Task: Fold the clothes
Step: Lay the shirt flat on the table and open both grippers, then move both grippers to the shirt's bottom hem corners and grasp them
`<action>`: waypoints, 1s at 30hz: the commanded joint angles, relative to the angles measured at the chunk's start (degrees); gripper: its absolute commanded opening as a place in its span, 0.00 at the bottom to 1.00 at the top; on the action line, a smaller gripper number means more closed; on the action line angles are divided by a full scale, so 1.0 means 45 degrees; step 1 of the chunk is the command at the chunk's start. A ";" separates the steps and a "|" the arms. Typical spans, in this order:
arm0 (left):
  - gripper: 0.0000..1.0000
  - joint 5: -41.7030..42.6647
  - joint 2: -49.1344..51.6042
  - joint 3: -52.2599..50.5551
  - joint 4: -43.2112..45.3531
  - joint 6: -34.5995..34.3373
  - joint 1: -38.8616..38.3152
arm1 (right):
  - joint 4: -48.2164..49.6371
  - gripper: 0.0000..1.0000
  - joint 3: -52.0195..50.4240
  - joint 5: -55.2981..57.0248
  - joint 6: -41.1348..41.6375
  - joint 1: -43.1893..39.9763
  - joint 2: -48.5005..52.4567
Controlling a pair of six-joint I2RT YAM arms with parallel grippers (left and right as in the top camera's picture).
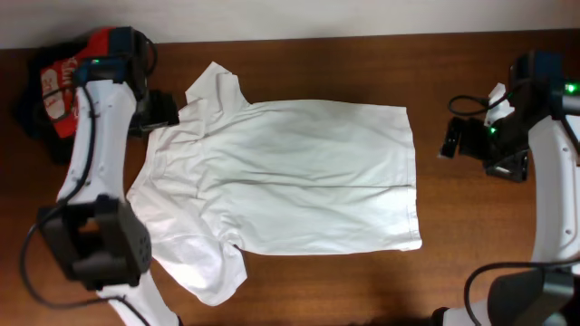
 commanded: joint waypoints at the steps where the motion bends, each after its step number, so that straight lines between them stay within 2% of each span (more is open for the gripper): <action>1: 0.99 0.1787 -0.1899 0.0257 -0.0695 -0.0151 0.0024 | -0.0204 0.99 0.0019 0.0063 0.0748 0.0126 -0.0257; 6: 0.99 0.2516 -0.5421 0.0121 -0.3021 -0.0155 0.0010 | -0.1690 0.99 0.0015 -0.0160 0.0738 0.0126 -0.1870; 9: 0.99 0.2793 -0.6824 -0.0476 -0.4308 -0.0155 0.0010 | -0.2225 0.99 -0.0233 -0.0583 0.0753 0.0981 -0.2365; 12: 0.99 0.4061 -0.8456 -0.2730 -0.4503 -0.0146 0.0010 | -0.1127 0.99 -0.2375 -0.0520 0.1608 0.2749 -0.3526; 15: 0.99 0.7543 -1.0559 -0.6737 -0.3755 -0.0151 0.0010 | 0.0423 0.99 -0.4755 -0.0529 0.2079 0.3531 -0.4012; 17: 0.98 0.7281 -1.1196 -0.9520 -0.3691 -0.0107 0.0015 | 0.0811 0.99 -0.5566 -0.0525 0.2074 0.3521 -0.3696; 19: 0.92 0.7072 -1.1205 -1.1861 -0.2569 -0.0185 0.0015 | 0.1112 0.99 -0.5712 -0.0544 0.2074 0.3521 -0.3347; 20: 0.91 0.6207 -1.1196 -1.2507 -0.1933 -0.0923 0.0015 | 0.1180 0.99 -0.5712 -0.0563 0.2074 0.3521 -0.3283; 21: 0.91 0.4799 -1.1147 -1.3007 -0.1345 -0.2443 0.0000 | 0.1239 0.99 -0.5712 -0.0559 0.2069 0.3521 -0.3279; 24: 0.91 0.3342 -1.1074 -1.3027 -0.0675 -0.4065 0.0000 | 0.1676 0.99 -0.5712 -0.0568 0.2074 0.3521 -0.3279; 27: 0.91 0.3113 -1.0880 -1.3784 0.0461 -0.4648 0.0000 | 0.2288 0.99 -0.5712 -0.0568 0.2074 0.3521 -0.3279; 30: 0.91 0.3143 -0.9500 -1.4853 0.1846 -0.4682 0.0000 | 0.2618 0.99 -0.5712 -0.0554 0.2069 0.3521 -0.3279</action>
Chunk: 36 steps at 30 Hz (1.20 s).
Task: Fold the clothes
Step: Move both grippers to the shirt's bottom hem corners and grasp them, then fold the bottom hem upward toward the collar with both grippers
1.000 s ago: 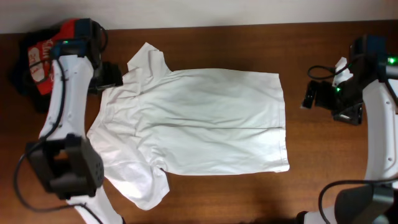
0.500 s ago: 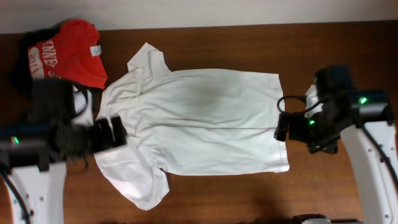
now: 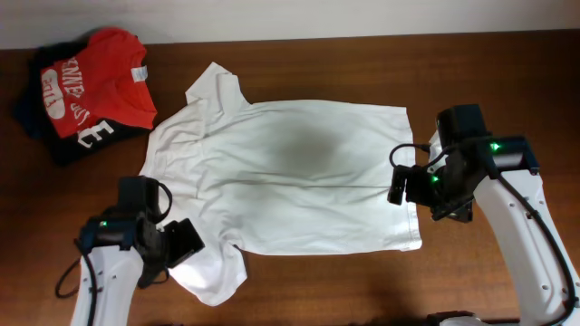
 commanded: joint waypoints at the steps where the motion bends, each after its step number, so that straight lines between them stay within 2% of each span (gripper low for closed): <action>1: 0.90 -0.0194 0.1574 -0.0962 0.1005 -0.0355 0.0005 | 0.0189 0.99 -0.0044 0.0034 0.0102 0.0107 0.0010; 3: 0.89 -0.0141 0.3036 -0.1151 0.1452 -0.0359 0.0005 | 0.0272 0.99 -0.0044 0.0039 0.0102 0.0107 0.0010; 4: 0.85 0.0010 0.3604 -0.1151 0.1627 -0.0355 0.0005 | 0.0287 0.99 -0.0044 0.0039 0.0102 0.0107 0.0010; 6: 0.85 0.0243 0.4561 -0.1146 0.2030 -0.0355 0.0015 | 0.0325 0.99 -0.0044 0.0369 0.0112 0.0102 0.0010; 10: 0.85 0.0384 0.4731 -0.1151 0.4129 -0.0355 0.0029 | 0.0466 0.99 -0.0044 0.0670 0.0534 0.0102 0.0015; 12: 0.85 0.0374 0.4731 -0.1161 0.4517 -0.0355 0.0029 | 0.0466 0.99 -0.0044 0.0670 0.0534 0.0102 0.0010; 13: 0.80 0.0374 0.4731 -0.1161 0.4522 -0.0355 0.0029 | 0.0466 0.99 -0.0044 0.0670 0.0539 0.0102 0.0015; 15: 0.40 0.0379 0.4731 -0.1185 0.4483 -0.0350 0.0029 | 0.0476 0.99 -0.0044 0.0670 0.0539 0.0102 0.0010; 16: 0.11 0.0379 0.4731 -0.1185 0.4342 -0.0350 0.0029 | 0.0461 0.99 -0.0044 0.0670 0.0539 0.0102 0.0010; 17: 0.01 0.0374 0.4731 -0.1185 0.4231 -0.0350 0.0029 | 0.0452 0.99 -0.0049 0.0709 0.0675 0.0102 0.0010; 21: 0.01 0.0384 0.4726 -0.1185 0.3808 -0.0350 0.0029 | 0.0850 0.98 -0.1190 0.1554 0.2113 -0.0670 0.0015; 25: 0.01 0.0384 0.4726 -0.1185 0.3721 -0.0355 0.0029 | 0.1511 0.90 -0.3342 0.0612 0.2492 -0.1389 0.0015; 28: 0.01 0.0389 0.4726 -0.1185 0.3725 -0.0355 0.0029 | 0.2560 0.79 -0.4537 0.0087 0.2535 -0.1389 0.0034; 29: 0.01 0.0389 0.4726 -0.1185 0.3725 -0.0355 0.0029 | 0.3109 0.72 -0.4974 0.0010 0.2569 -0.1389 0.0073; 30: 0.01 0.0384 0.4726 -0.1185 0.3721 -0.0355 0.0029 | 0.3866 0.60 -0.5513 -0.0097 0.2861 -0.1389 0.0189; 31: 0.01 0.0384 0.4726 -0.1185 0.3721 -0.0355 0.0029 | 0.4537 0.59 -0.5916 -0.0228 0.2871 -0.1389 0.0413; 33: 0.01 0.0384 0.4726 -0.1185 0.3725 -0.0355 0.0029 | 0.4964 0.48 -0.6018 -0.0374 0.3109 -0.1389 0.1132; 36: 0.01 0.0384 0.4726 -0.1185 0.3716 -0.0355 0.0029 | 0.5153 0.49 -0.6018 -0.0277 0.3109 -0.1394 0.2069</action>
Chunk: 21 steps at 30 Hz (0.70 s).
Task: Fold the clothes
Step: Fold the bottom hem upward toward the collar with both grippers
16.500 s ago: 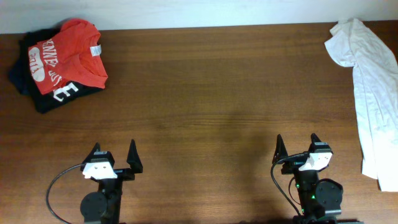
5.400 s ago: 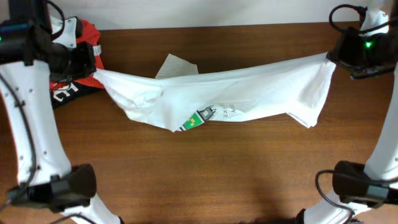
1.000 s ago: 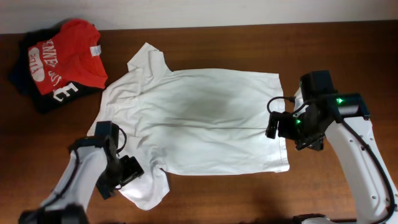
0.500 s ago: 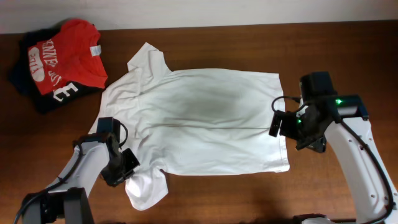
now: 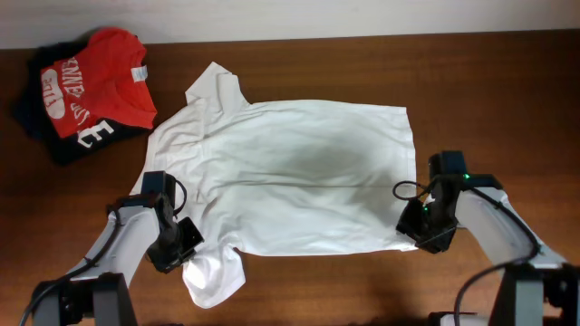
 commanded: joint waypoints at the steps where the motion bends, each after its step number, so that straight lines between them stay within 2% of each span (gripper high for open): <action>1: 0.01 0.0097 0.0063 -0.0039 -0.0019 -0.0024 0.0029 | 0.0010 0.49 -0.0112 0.0015 0.0160 -0.0087 0.0690; 2: 0.01 0.0097 0.0063 -0.0039 -0.0019 -0.0029 0.0029 | -0.0034 0.53 -0.0112 0.0087 0.0160 -0.0087 0.0933; 4: 0.01 0.0097 0.0063 -0.0039 -0.0015 -0.0029 0.0029 | 0.0029 0.54 -0.0112 0.0248 0.0219 -0.0083 0.1554; 5: 0.01 0.0097 0.0063 -0.0039 -0.0019 -0.0029 0.0029 | 0.0068 0.53 -0.0112 0.0257 0.0403 -0.0087 0.1773; 6: 0.01 0.0121 0.0063 -0.0039 -0.0019 -0.0029 0.0029 | 0.0121 0.48 -0.0112 0.0262 0.0442 -0.0083 0.1967; 7: 0.01 0.0243 0.0063 -0.0039 -0.0034 -0.0024 0.0029 | 0.0121 0.41 -0.0112 0.0272 0.0447 -0.0087 0.1977; 9: 0.01 0.0573 0.0049 0.0068 -0.0321 -0.0024 0.0029 | 0.0097 0.12 -0.0063 0.0306 0.0447 -0.0087 0.1972; 10: 0.01 0.0573 -0.0034 0.0291 -0.0738 -0.0024 0.0029 | -0.0228 0.04 0.0131 0.0452 0.0452 -0.0121 0.1972; 14: 0.01 0.0029 -0.2064 0.1987 -0.3303 -0.0019 0.0019 | -0.3725 0.04 0.2929 0.2293 0.0442 -0.1229 0.1831; 16: 0.01 -0.0427 -0.3206 0.2560 -0.4133 -0.0019 0.0019 | -0.4794 0.04 0.3934 0.2725 0.0432 -0.1593 0.1647; 19: 0.01 -0.0539 -0.3837 0.2744 -0.3779 -0.0019 0.0019 | -0.4847 0.04 0.4532 0.2686 0.0393 -0.1583 0.1520; 21: 0.01 -0.1166 -0.3808 0.2739 -0.2861 -0.0019 0.0019 | -0.4007 0.04 0.4546 0.2385 0.0379 -0.1579 0.1520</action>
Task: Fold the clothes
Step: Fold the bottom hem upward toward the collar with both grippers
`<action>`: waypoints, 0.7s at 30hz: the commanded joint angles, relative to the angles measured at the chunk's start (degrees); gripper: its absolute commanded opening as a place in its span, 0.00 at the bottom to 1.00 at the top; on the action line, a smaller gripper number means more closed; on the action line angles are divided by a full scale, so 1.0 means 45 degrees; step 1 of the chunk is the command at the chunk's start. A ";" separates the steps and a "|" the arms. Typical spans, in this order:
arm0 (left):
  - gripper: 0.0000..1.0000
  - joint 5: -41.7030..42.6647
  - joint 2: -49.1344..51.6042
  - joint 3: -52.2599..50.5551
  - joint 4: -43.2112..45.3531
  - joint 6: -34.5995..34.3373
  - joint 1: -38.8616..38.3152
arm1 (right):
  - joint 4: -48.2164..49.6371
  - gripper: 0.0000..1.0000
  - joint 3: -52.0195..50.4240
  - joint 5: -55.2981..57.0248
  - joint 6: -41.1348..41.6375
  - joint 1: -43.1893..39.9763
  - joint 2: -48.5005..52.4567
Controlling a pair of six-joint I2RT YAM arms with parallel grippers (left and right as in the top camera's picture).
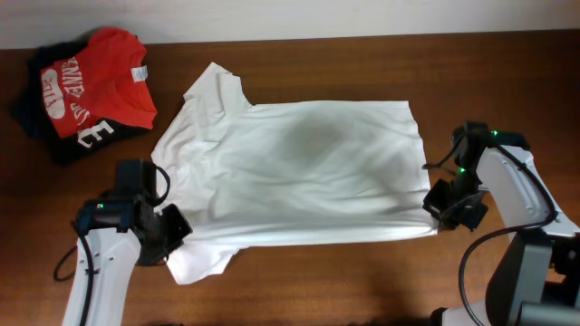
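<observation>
A white T-shirt [290, 167] lies spread across the table, collar to the left and hem to the right. Its near edge runs taut and straight between my two grippers. My left gripper [178, 234] is shut on the cloth by the near sleeve [204, 258]. At the near right hem corner, my right gripper [440, 214] is shut on the shirt. The far sleeve [213, 91] lies flat.
A folded red shirt [95, 81] with white lettering rests on a dark garment [41, 131] at the far left corner. Bare brown table [362, 281] runs along the near side, and the wall edge lies behind the shirt.
Both grippers have drawn apart, the left one to the left and the right one to the right. The shirt's near edge, slack and wrinkled before, is now stretched straight between them, and the hem has shifted right.
First my left gripper was at the far left by the red shirt and the right one off to the far right. Then both were at the shirt's near side, then down on its near sleeve and hem corner. Now they hold the near edge taut.
</observation>
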 commanded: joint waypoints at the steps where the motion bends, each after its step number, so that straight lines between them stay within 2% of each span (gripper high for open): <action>1: 0.01 -0.1345 -0.0097 0.0199 0.1326 -0.0024 0.0019 | 0.1112 0.04 0.0277 0.0199 -0.0073 -0.0107 -0.0311; 3: 0.01 -0.1341 -0.0092 0.0175 0.2370 -0.0024 0.0019 | 0.2744 0.04 0.0277 -0.0821 -0.1127 -0.0102 -0.0311; 5: 0.01 -0.1885 0.0005 0.0170 0.3220 -0.0024 0.0019 | 0.4381 0.04 0.0277 -0.1146 -0.1370 -0.0102 -0.0311; 8: 0.01 -0.2249 0.0534 0.0165 0.4124 -0.0024 0.0019 | 0.5600 0.04 0.0277 -0.1146 -0.1472 -0.0087 -0.0311; 12: 0.01 -0.2584 0.2351 0.0165 0.5226 -0.0024 0.0019 | 0.6193 0.04 0.0267 -0.1078 -0.1472 0.0588 -0.0282; 15: 0.01 -0.2866 0.3351 0.0165 0.6698 -0.0024 0.0029 | 0.6917 0.04 0.0185 0.0364 -0.1462 0.1156 0.0083; 17: 0.06 -0.2871 0.3915 0.0165 0.7951 -0.0024 0.0029 | 0.7475 0.05 0.0185 0.0350 -0.1467 0.1156 0.0423; 19: 0.13 -0.2866 0.4027 0.0165 0.8908 0.0418 0.0029 | 0.7698 0.13 0.0209 0.0359 -0.1477 0.1151 0.0418; 20: 0.34 -0.2866 0.4022 0.0194 0.9340 0.1122 0.0029 | 0.7728 0.59 0.0287 0.0355 -0.1729 0.1132 0.0418; 21: 0.73 -0.2866 0.4012 0.0321 0.9389 0.1525 0.0029 | 0.7310 1.00 0.0641 0.0359 -0.1948 0.1132 0.0418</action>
